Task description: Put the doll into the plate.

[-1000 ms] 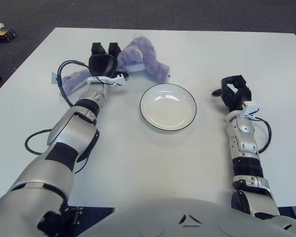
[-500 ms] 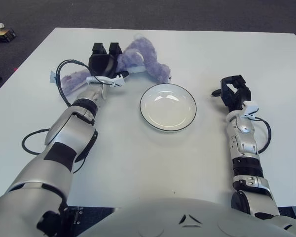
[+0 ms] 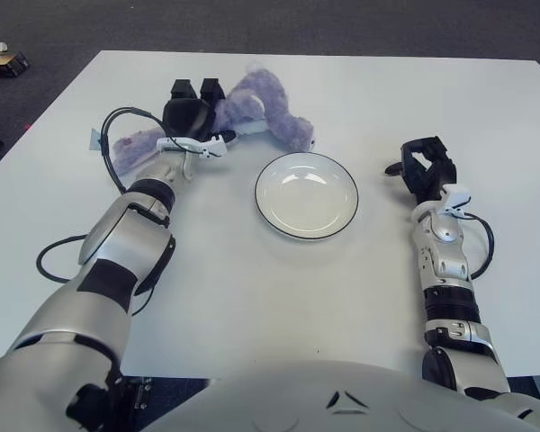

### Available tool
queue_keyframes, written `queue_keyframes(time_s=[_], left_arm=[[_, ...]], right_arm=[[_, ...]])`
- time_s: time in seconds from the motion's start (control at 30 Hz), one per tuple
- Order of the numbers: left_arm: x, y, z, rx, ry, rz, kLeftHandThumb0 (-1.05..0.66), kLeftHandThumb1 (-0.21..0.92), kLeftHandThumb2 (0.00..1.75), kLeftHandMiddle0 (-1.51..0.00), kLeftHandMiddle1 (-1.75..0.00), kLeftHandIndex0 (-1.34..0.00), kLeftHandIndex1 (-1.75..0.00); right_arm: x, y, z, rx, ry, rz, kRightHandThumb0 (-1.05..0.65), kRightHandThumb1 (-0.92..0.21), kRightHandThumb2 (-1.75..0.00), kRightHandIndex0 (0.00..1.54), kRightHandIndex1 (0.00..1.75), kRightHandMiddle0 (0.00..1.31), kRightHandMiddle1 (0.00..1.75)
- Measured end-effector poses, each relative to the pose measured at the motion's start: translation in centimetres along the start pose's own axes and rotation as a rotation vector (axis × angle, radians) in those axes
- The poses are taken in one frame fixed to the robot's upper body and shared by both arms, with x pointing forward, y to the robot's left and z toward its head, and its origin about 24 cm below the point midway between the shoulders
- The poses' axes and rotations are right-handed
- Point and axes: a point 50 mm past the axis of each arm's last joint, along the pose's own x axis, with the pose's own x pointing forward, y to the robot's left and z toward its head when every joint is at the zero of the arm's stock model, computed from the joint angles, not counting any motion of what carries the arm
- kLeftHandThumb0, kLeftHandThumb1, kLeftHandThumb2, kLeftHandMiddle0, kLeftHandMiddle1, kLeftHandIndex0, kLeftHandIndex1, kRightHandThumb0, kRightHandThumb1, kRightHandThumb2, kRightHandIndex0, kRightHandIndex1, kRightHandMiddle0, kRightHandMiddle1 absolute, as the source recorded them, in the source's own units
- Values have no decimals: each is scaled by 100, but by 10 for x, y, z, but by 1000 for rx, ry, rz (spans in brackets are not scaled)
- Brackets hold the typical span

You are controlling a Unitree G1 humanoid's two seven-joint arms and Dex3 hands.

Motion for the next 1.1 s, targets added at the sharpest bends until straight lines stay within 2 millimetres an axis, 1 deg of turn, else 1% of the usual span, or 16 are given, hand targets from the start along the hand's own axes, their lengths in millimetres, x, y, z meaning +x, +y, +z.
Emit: queue_keyframes(time_s=[0.23, 0.47, 0.8, 0.97, 1.1], left_arm=[[10, 7, 4, -100, 35, -82, 39, 59, 96, -40, -175, -29, -175], [11, 5, 9, -129, 38, -93, 40, 56, 100, -42, -175, -32, -175], [12, 5, 9, -162, 48, -99, 40, 55, 101, -43, -175, -33, -175], [14, 7, 8, -348, 101, -129, 40, 53, 102, -45, -173, -36, -175], [15, 7, 8, -422, 110, -157, 40, 52, 102, -47, -172, -37, -175]], right_arm=[[1, 2, 1, -6, -2, 26, -35, -92, -37, 71, 139, 36, 158], [2, 3, 2, -12, -5, 42, -35, -92, -36, 71, 139, 36, 158], [4, 6, 6, -18, -19, 61, -35, -92, -35, 72, 138, 38, 156], [5, 8, 8, -19, -19, 69, -35, -92, -35, 72, 138, 38, 156], [6, 10, 9, -21, -18, 73, -35, -92, -35, 72, 138, 38, 156]])
